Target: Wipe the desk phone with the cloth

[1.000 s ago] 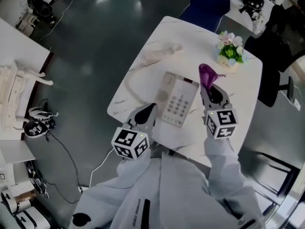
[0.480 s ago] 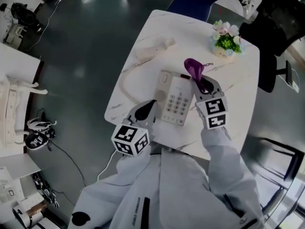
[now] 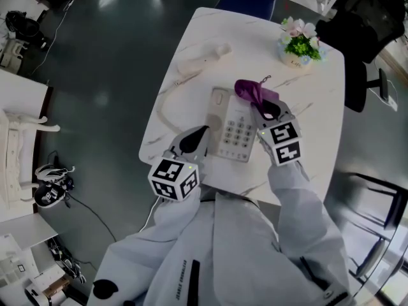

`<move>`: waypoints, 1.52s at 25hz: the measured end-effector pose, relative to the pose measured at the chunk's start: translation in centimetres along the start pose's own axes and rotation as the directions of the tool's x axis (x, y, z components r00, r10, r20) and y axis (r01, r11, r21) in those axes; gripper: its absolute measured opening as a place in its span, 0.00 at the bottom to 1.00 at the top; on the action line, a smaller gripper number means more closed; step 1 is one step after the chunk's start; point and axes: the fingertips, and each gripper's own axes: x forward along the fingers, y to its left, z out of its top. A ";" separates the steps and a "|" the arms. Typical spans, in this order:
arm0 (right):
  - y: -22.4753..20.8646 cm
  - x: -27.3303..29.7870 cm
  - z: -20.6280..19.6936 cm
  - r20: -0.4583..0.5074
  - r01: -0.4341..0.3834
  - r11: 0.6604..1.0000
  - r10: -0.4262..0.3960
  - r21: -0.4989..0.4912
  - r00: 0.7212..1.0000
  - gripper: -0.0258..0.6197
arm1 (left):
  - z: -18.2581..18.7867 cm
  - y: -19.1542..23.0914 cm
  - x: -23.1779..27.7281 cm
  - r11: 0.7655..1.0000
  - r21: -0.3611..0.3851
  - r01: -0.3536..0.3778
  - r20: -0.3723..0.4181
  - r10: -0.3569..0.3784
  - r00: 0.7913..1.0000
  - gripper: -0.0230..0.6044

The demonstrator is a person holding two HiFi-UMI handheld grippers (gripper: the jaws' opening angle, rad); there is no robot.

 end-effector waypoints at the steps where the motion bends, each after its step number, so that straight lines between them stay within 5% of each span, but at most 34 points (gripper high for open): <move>1: 0.1 0.0 -0.1 -0.007 -0.005 1.000 0.005 0.000 1.000 0.10 | -0.1 0.0 0.0 1.000 0.002 0.003 -0.002 -0.003 1.000 0.03; 38: 5.9 -2.9 -4.2 -0.104 -0.177 0.984 0.179 0.023 0.978 0.10 | -2.1 -4.0 -4.5 0.996 -0.033 -0.081 0.036 0.083 0.996 0.03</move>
